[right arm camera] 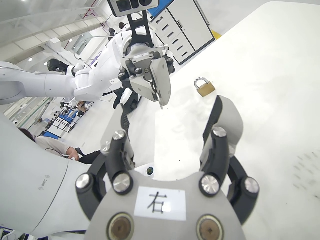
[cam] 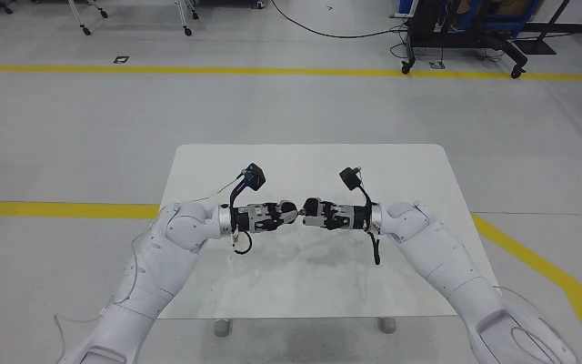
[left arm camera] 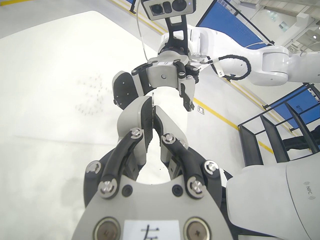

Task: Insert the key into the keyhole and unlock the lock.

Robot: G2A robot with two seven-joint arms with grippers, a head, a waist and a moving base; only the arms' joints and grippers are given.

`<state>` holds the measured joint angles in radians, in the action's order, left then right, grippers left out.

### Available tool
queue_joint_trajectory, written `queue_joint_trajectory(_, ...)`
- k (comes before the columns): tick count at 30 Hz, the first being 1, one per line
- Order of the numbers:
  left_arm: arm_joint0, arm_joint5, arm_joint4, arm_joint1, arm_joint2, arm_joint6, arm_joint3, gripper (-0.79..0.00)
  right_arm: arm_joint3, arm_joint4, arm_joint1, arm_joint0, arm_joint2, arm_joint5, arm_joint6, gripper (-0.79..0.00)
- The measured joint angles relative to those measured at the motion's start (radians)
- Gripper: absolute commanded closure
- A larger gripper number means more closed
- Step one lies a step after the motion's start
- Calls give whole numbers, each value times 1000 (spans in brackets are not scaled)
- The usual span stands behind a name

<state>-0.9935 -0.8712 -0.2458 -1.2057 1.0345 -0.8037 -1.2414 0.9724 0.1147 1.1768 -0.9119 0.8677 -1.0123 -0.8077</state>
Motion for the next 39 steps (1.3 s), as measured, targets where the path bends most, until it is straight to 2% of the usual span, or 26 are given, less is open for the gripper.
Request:
queue_joint_trajectory(2,3,-5,0,1,-11,-6,-2,0,6,11,-6,2,-10,0,0,-117)
queue_joint_trajectory(9,13,0,-29,5,-22,12,3,0,14,47,-23,12,-39,0,0,0)
queue_joint_trajectory(19,20,-1,-39,10,-38,34,7,0,33,86,-41,24,-81,0,0,0)
queue_joint_trajectory(20,21,-1,-41,11,-38,38,8,-191,35,90,-42,25,-85,0,0,0)
queue_joint_trajectory(21,22,1,-43,12,-38,43,9,-785,38,94,-44,25,-87,0,0,0)
queue_joint_trajectory(29,19,-7,-70,23,-3,113,11,-785,50,128,-65,8,-42,0,0,0)
queue_joint_trajectory(33,8,17,-153,34,46,184,-12,-785,49,124,-80,-18,21,0,21,0)
queue_joint_trajectory(37,-43,89,-287,54,122,256,-95,-785,74,89,-101,-62,111,0,65,0)
queue_joint_trajectory(39,-84,146,-394,71,173,252,-172,-785,87,68,-113,-91,162,0,93,0)
